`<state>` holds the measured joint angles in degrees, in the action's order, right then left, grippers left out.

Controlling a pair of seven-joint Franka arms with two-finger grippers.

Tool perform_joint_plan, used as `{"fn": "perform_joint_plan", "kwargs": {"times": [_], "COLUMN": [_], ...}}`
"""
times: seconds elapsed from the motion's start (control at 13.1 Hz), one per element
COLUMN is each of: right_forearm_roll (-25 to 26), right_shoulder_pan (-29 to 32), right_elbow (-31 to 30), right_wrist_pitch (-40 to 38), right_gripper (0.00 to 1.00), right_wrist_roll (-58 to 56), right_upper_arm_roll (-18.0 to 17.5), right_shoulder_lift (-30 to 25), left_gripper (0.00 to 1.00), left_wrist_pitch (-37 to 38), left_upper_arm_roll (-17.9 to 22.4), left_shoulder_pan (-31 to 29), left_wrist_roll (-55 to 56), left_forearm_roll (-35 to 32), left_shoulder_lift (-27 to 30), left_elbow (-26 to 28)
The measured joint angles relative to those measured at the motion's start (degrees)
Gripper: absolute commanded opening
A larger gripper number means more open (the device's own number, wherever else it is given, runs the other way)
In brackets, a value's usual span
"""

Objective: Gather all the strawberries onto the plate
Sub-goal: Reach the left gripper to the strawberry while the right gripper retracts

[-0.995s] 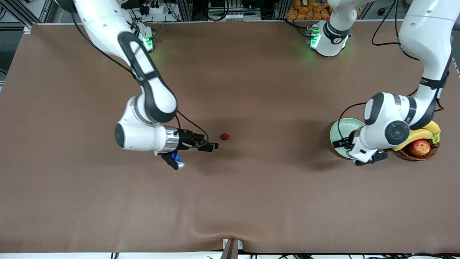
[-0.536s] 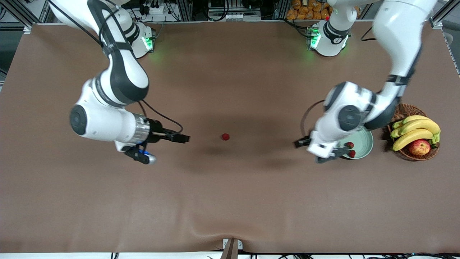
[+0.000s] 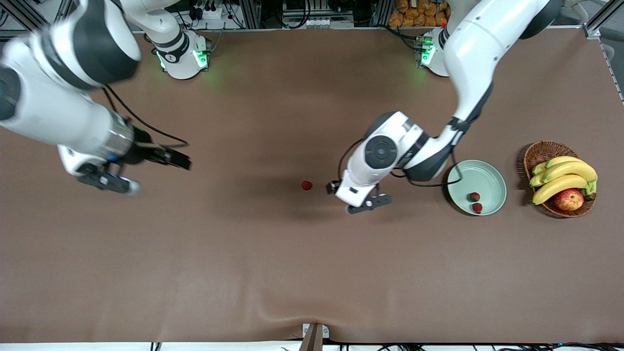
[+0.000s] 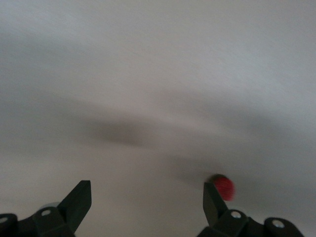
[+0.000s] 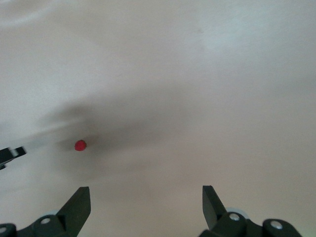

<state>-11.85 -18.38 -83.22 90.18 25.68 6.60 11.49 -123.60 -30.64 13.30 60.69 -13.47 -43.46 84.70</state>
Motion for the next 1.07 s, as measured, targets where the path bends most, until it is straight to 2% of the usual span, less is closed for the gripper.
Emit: {"fn": "perform_joint_plan", "kwargs": {"times": [0.08, 0.23, 0.38, 0.61, 0.84, 0.92, 1.07], "right_forearm_roll": [0.46, 1.69, 3.88, 8.42, 9.41, 9.95, 12.66], "right_shoulder_pan": [1.09, 4.70, 10.01, 16.80, 20.32, 21.42, 22.73], "right_elbow": [1.06, 2.07, 2.30, 2.50, 2.51, 2.51, 2.44], "right_wrist_pitch": [-2.07, -4.50, -5.16, -5.27, -6.41, -6.62, -6.71], "right_gripper": [1.00, 1.00, 1.00, 1.00, 1.00, 1.00, 1.00], "right_wrist_roll": [-1.72, -6.41, -10.80, -16.98, -21.33, -23.26, -27.47], "right_upper_arm_roll": [-0.11, -1.15, -4.11, -9.32, -9.93, -9.91, -9.82], "right_shoulder_lift": [-1.11, -2.94, -4.23, -5.97, -7.53, -7.74, -7.78], "left_gripper": [1.00, 1.00, 0.98, 0.85, 0.76, 0.76, 0.69], "left_wrist_pitch": [-1.43, -5.71, -8.73, -9.23, -9.23, -9.23, -9.23], "left_upper_arm_roll": [1.32, 6.47, 10.69, 11.54, 11.55, 11.55, 11.55], "left_shoulder_pan": [2.47, 9.17, 14.95, 17.33, 18.00, 18.15, 18.36], "left_wrist_roll": [1.53, 4.48, 7.48, 9.19, 9.57, 9.57, 9.86], "left_forearm_roll": [0.00, 0.00, 0.00, 0.00, 0.00, 0.00, 0.00], "left_shoulder_lift": [-1.52, -4.68, -7.71, -9.35, -10.05, -10.26, -10.43], "left_elbow": [-1.39, -4.09, -6.69, -8.01, -8.03, -8.03, -8.04]}}
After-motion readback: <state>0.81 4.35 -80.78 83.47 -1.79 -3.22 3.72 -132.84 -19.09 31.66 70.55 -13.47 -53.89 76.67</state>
